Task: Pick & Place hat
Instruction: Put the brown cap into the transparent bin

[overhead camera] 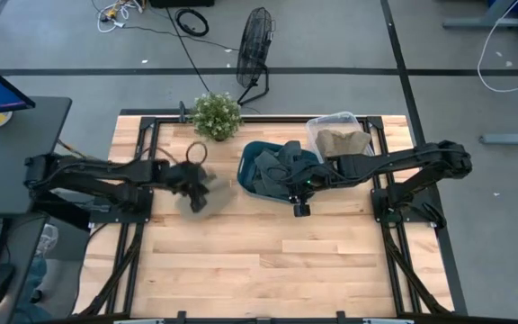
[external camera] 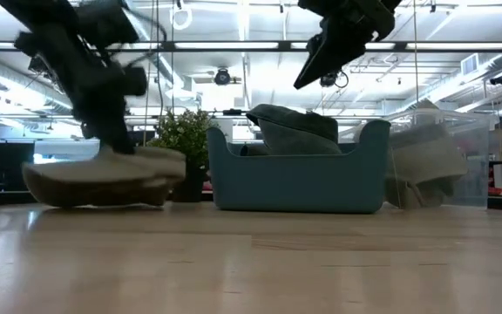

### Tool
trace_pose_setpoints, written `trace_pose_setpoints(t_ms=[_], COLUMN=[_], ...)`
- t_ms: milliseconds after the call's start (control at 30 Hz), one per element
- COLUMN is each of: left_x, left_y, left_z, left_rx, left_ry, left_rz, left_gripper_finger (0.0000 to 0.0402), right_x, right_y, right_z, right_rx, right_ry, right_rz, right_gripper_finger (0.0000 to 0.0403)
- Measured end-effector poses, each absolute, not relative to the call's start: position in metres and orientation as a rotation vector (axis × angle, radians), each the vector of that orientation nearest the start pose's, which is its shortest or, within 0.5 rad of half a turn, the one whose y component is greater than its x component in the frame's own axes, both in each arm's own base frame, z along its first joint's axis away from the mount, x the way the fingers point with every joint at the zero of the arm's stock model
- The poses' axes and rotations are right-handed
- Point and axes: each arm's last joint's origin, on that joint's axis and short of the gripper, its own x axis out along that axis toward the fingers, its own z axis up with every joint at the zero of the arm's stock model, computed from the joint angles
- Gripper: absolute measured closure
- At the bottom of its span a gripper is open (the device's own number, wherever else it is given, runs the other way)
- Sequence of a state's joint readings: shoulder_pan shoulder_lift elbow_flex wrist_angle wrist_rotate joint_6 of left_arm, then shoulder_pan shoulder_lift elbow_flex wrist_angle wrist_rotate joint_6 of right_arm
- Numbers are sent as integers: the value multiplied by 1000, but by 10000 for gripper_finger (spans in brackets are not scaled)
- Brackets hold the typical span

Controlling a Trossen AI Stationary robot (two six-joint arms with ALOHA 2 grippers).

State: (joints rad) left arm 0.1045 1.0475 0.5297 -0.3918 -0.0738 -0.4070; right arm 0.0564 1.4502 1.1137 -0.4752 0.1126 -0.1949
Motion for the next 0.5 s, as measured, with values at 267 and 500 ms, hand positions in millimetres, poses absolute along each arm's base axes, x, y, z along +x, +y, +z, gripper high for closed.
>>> trace_pose_setpoints(t_ms=[267, 500], left_x=[190, 191], left_y=[-39, -77], left_z=[207, 217], left_rx=[-108, 175], left_ry=[708, 530], left_rz=[-57, -308], left_gripper_finger=[398, 398], right_x=[321, 353], right_y=[25, 38], right_z=[287, 270], right_rx=[-223, -89], right_ry=[564, 428], right_rz=[152, 286], right_gripper_finger=[229, 229])
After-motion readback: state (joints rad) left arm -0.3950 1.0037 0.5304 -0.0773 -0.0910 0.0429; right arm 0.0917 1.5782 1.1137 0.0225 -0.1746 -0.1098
